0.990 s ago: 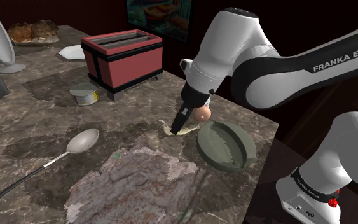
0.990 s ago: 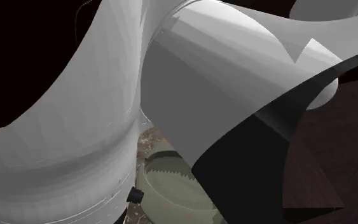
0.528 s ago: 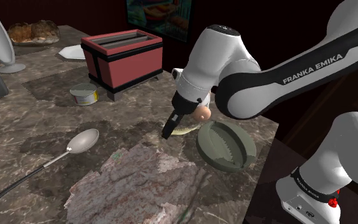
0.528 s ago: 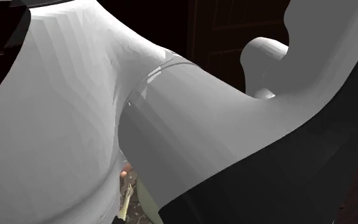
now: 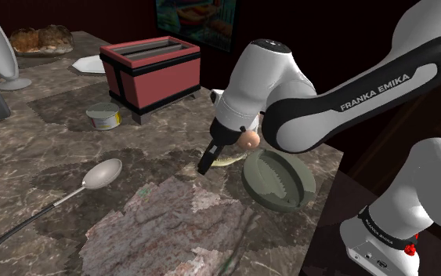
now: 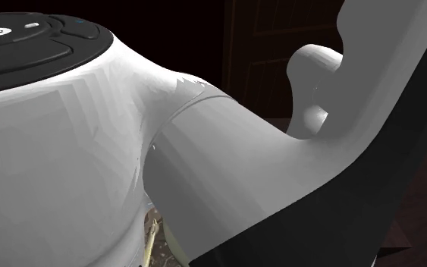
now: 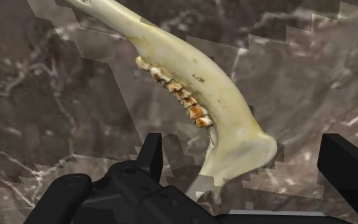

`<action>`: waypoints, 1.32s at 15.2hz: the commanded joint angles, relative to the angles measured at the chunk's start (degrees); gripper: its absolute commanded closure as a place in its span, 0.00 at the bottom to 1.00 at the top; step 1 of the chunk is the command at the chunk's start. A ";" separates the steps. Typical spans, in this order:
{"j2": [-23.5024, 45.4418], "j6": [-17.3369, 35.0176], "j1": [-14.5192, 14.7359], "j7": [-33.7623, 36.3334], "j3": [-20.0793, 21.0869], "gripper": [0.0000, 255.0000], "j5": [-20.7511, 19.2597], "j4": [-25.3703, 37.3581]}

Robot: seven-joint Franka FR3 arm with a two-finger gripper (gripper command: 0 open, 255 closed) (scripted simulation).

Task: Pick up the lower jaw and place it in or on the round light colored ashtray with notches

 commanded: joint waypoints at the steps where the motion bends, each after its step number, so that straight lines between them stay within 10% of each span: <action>1: 0.02 0.02 0.00 0.01 0.00 0.00 -0.01 -0.01; 2: 0.02 0.02 0.00 0.01 0.00 1.00 -0.01 0.00; 20: -4.24 -7.32 0.24 -1.19 -0.60 1.00 1.73 3.25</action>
